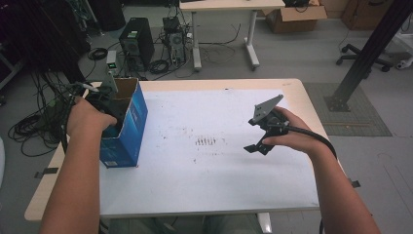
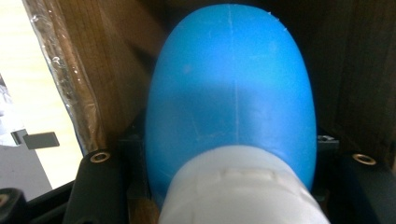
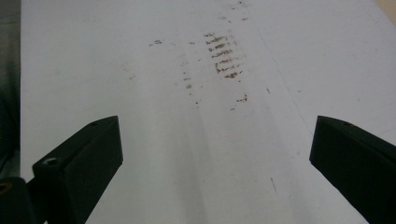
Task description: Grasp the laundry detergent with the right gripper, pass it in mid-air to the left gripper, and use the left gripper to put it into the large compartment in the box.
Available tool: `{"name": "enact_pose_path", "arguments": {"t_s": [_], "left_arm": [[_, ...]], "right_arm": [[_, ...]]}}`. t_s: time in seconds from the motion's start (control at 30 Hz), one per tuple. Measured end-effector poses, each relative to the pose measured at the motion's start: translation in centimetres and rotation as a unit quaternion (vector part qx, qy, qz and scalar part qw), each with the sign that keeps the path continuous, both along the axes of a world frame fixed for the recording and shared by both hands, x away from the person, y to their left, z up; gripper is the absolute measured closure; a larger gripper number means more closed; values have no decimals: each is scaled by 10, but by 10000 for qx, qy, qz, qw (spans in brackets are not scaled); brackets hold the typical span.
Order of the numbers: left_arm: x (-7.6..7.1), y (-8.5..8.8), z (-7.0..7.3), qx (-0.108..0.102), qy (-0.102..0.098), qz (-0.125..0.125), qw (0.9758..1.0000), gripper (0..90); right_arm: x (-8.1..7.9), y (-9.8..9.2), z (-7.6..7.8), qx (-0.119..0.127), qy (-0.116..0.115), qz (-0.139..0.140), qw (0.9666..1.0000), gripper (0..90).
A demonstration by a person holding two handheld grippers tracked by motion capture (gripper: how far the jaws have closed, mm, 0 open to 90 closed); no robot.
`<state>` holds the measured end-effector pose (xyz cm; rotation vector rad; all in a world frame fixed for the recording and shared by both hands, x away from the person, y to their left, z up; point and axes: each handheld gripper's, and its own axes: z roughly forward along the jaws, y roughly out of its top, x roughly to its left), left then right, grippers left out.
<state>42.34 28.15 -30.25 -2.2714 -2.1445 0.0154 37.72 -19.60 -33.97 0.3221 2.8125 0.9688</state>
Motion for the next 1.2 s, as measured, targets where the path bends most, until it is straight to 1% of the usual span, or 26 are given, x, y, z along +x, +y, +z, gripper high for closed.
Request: {"name": "enact_pose_path", "arguments": {"t_s": [0.17, 0.27, 0.3, 0.43, 0.5, 0.73, 1.0, 1.07, 1.2], "left_arm": [[0, 0, 2, -26, -21, -3, 10000, 368], [0, -1, 7, -24, -6, -37, 10000, 358], [-1, -2, 8, -17, -38, -36, 10000, 351], [-1, -4, 13, -24, -47, -51, 10000, 328], [-1, -6, 17, 54, -79, -69, 9999, 308], [-4, -5, 26, 54, -139, -10, 9999, 268], [-6, -13, 37, 52, -148, -191, 9997, 202], [-7, -15, 41, 68, -121, -233, 9996, 178], [-10, -20, 49, 120, -153, -340, 9992, 129]], "right_arm": [[0, 0, 0, 6, -12, -9, 10000, 26], [0, 0, 0, 6, -10, -2, 10000, 26], [0, 0, 0, 9, -4, -2, 10000, 26], [0, 2, 0, 13, -2, 10, 10000, 26], [0, 3, 0, 14, 1, 29, 10000, 26], [-1, 3, 0, 26, -15, 36, 10000, 27], [-3, 2, 2, 37, -35, 23, 10000, 27], [-3, 2, 3, 51, -54, 44, 10000, 27], [-4, 2, 5, 69, -79, 48, 9999, 27]]}}
